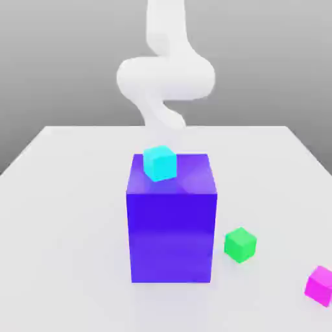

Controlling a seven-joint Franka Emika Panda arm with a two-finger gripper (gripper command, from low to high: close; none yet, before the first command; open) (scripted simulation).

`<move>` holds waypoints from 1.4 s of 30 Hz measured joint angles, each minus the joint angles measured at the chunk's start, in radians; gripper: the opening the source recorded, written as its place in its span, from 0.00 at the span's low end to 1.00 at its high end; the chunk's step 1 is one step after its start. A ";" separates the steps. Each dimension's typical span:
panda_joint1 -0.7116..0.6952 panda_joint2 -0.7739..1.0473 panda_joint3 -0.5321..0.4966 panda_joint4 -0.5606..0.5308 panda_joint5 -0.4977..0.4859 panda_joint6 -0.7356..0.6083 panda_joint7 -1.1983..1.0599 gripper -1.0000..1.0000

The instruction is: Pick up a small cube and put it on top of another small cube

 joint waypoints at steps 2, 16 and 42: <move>0.009 0.077 0.032 -0.003 -0.014 0.024 0.001 0.50; 0.090 0.585 0.227 -0.023 -0.147 0.182 0.035 0.50; 0.324 1.192 0.235 -0.009 -0.325 0.433 0.108 0.00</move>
